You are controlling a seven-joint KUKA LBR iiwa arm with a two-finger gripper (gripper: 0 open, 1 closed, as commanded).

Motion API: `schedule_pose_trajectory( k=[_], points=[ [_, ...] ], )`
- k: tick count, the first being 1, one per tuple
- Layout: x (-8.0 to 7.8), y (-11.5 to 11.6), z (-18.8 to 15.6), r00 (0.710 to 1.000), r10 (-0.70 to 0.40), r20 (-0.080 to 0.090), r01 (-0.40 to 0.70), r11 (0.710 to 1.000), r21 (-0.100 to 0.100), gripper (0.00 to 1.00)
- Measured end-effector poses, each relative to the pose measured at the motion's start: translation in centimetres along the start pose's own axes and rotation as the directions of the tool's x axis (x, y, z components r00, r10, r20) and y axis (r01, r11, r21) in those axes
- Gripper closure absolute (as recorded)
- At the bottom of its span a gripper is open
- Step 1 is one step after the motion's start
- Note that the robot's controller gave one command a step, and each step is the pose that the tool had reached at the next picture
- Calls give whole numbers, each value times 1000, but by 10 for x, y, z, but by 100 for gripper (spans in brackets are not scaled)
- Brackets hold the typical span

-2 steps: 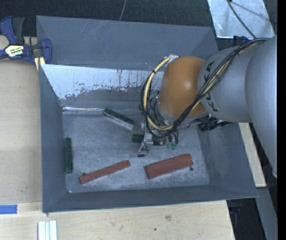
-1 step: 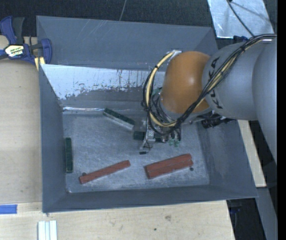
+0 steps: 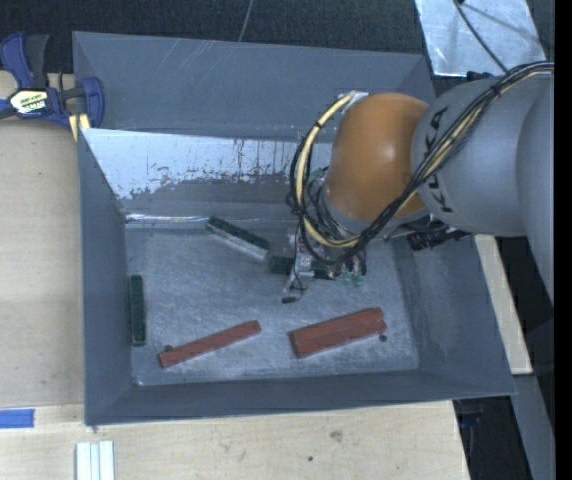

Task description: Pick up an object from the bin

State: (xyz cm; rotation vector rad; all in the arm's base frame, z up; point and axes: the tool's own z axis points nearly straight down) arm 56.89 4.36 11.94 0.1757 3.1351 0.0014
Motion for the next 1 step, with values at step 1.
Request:
schedule_pose_trajectory(
  k=[1],
  points=[
    [0,0,-13,1000,0,2,0,1000,0,100]
  ],
)
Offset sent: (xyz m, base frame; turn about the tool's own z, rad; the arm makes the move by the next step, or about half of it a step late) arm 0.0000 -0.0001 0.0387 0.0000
